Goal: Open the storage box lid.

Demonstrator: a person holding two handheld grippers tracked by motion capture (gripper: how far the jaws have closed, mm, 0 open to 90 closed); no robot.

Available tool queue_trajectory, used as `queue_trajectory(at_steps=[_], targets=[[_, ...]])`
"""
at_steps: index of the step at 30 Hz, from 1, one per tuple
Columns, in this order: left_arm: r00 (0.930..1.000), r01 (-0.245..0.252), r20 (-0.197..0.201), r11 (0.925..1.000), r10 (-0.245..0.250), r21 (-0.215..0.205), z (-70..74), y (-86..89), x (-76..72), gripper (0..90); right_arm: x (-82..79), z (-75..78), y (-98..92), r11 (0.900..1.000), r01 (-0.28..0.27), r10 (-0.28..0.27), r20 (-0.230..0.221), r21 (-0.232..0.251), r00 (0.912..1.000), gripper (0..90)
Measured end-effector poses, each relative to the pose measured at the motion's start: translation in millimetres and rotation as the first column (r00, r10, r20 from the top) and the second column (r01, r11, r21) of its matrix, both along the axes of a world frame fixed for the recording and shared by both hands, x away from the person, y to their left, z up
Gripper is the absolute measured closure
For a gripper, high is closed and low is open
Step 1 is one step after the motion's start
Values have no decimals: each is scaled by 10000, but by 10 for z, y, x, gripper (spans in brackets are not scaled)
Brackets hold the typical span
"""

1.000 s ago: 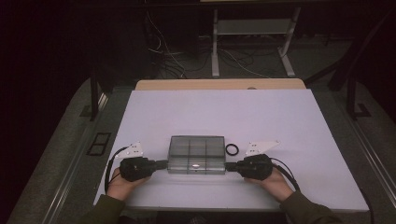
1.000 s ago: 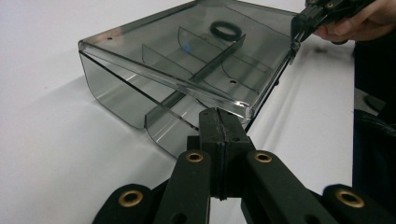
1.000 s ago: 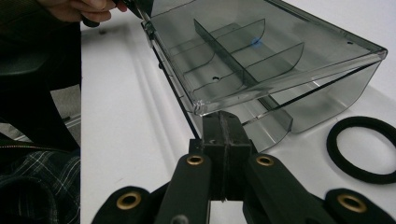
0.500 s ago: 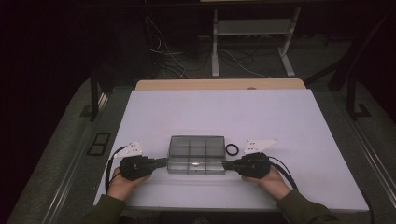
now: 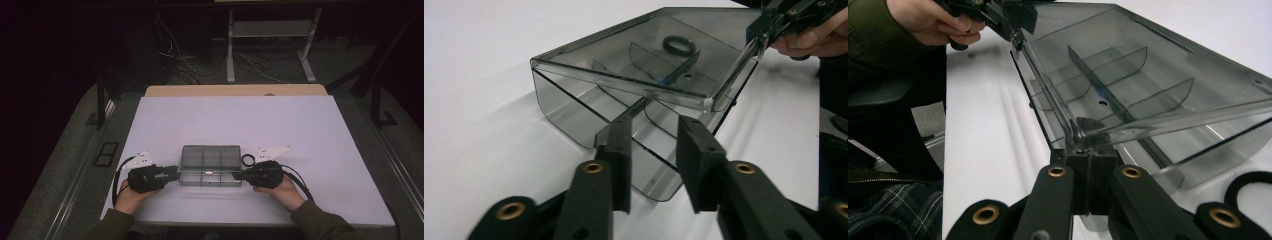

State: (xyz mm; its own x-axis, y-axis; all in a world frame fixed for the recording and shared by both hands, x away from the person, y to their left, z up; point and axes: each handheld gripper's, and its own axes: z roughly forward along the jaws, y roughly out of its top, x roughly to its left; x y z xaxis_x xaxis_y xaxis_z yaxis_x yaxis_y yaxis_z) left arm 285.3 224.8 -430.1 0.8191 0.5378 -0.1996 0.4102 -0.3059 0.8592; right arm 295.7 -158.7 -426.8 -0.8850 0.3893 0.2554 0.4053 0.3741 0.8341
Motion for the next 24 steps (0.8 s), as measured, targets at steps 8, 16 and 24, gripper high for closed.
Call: queue_trajectory(at_steps=[8, 16, 24], targets=[[9999, -145, 83, 9999, 145, -8, -11, -1, 2, 466, 40, 31, 42, 10000, -45, 45, -33, 84, 10000, 893], [9990, -425, 109, 9991, 425, -1, -32, -4, 14, 297, 63, 69, 67, 9999, -82, 82, 32, 106, 10000, 892], [9977, -666, 151, 9978, 667, -24, -52, -21, 21, 134, 96, 86, 57, 9999, 16, -15, -49, 157, 10000, 892]])
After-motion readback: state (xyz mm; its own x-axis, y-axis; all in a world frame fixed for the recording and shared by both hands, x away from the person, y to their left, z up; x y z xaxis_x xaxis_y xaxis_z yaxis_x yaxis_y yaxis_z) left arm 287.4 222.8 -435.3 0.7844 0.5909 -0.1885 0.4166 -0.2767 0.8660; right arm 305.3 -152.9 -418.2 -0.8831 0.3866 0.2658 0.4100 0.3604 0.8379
